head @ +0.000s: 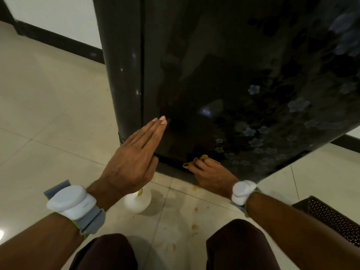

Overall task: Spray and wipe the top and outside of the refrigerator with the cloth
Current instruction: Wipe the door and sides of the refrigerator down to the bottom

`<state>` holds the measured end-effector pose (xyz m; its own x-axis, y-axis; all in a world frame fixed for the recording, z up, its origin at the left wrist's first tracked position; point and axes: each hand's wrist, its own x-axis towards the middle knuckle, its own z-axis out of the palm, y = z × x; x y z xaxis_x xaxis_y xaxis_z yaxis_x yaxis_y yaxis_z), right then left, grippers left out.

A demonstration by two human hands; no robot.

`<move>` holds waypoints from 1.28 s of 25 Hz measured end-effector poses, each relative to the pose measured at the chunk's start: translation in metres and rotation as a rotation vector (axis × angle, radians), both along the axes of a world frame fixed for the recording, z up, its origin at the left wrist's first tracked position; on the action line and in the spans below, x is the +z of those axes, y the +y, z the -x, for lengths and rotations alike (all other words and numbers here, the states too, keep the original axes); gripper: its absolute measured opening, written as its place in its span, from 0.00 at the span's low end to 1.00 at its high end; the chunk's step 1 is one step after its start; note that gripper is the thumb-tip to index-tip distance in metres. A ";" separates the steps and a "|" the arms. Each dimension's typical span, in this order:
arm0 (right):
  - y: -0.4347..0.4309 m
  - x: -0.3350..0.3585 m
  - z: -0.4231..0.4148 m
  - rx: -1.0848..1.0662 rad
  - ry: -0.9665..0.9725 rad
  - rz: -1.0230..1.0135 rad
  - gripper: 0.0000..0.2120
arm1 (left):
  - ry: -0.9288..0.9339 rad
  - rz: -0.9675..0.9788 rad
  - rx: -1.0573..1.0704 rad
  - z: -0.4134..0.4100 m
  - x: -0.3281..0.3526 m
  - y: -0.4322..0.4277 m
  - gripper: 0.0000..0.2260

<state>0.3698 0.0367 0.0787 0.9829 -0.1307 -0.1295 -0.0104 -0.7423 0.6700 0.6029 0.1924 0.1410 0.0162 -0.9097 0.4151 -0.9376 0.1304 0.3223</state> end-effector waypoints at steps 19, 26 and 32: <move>0.029 0.077 -0.116 -0.081 -0.301 -0.084 0.23 | 0.078 0.096 0.090 -0.004 0.029 -0.005 0.29; -0.007 0.135 0.003 0.030 -0.419 0.031 0.17 | 0.039 0.100 0.028 0.014 0.045 -0.010 0.31; 0.006 0.089 0.026 0.054 -0.330 0.053 0.19 | 0.013 0.130 -0.043 0.039 0.060 -0.024 0.31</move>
<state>0.3440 0.0424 0.1674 0.9764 -0.0752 0.2023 -0.1946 -0.7118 0.6749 0.5642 0.1685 0.2012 -0.0156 -0.8481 0.5297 -0.9263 0.2117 0.3117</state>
